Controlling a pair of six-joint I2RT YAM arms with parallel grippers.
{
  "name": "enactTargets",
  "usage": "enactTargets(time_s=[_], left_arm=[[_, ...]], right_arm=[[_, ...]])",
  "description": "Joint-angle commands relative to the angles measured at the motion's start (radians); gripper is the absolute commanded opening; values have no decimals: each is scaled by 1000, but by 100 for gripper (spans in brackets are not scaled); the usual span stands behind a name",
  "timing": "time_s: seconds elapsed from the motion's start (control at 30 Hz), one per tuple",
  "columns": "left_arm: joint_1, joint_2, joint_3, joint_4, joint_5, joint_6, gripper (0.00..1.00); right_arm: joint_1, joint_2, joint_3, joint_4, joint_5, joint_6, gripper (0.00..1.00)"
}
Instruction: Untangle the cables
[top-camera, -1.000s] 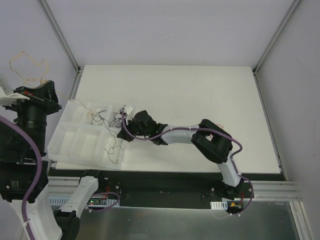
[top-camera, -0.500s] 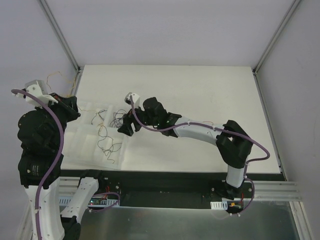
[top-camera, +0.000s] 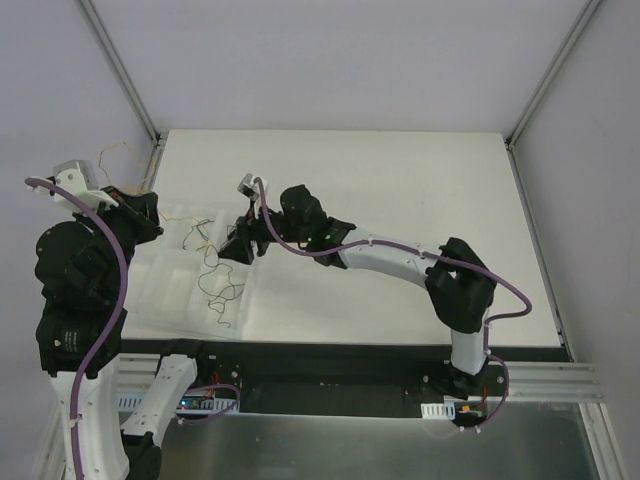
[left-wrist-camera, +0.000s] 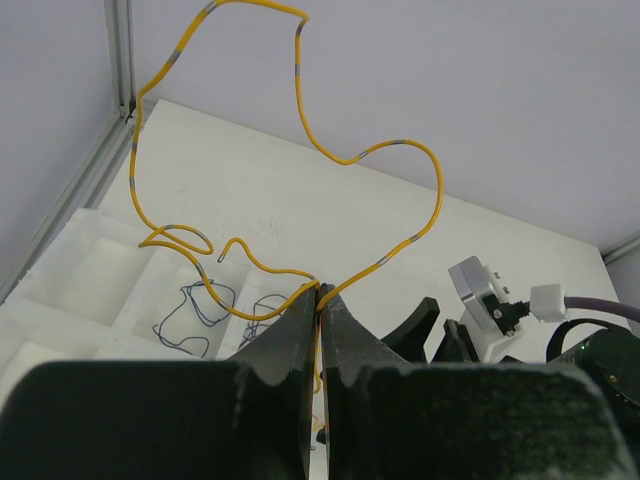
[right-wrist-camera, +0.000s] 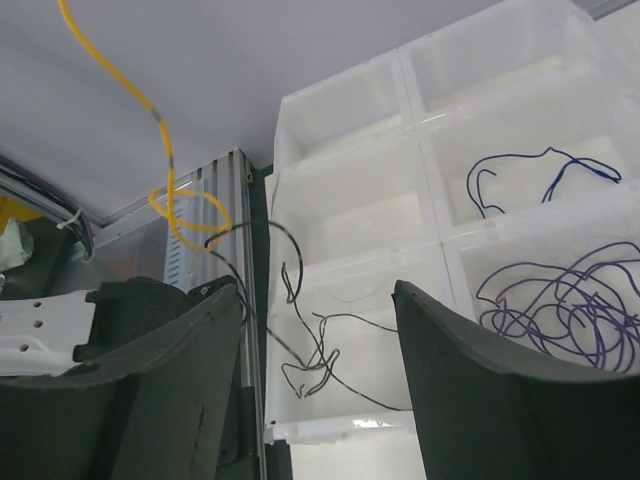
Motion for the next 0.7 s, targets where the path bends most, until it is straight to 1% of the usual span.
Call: enactTargets(time_s=[0.0, 0.1, 0.2, 0.37, 0.4, 0.47, 0.5, 0.53, 0.57, 0.6, 0.67], left_arm=[[-8, 8, 26, 37, 35, -13, 0], [-6, 9, 29, 37, 37, -15, 0], [-6, 14, 36, 37, 43, -16, 0], [-6, 14, 38, 37, 45, -21, 0], [-8, 14, 38, 37, 46, -24, 0], [-6, 21, 39, 39, 55, -35, 0], [-8, 24, 39, 40, 58, -39, 0], [-8, 27, 39, 43, 63, -44, 0], [-6, 31, 36, 45, 65, -52, 0], [-6, 32, 36, 48, 63, -58, 0], [-6, 41, 67, 62, 17, -87, 0]], right_arm=[[14, 35, 68, 101, -54, 54, 65], [15, 54, 95, 76, -46, 40, 62], [17, 72, 114, 61, -55, 34, 52], [37, 104, 150, 66, -75, 28, 42], [43, 114, 163, 70, -84, 31, 38], [54, 134, 186, 79, -86, 34, 27], [57, 143, 193, 93, -81, 42, 24], [58, 152, 204, 104, -72, 52, 14], [63, 161, 210, 112, -52, 68, 0], [64, 167, 207, 109, -17, 83, 0], [66, 166, 134, 140, 108, 120, 0]])
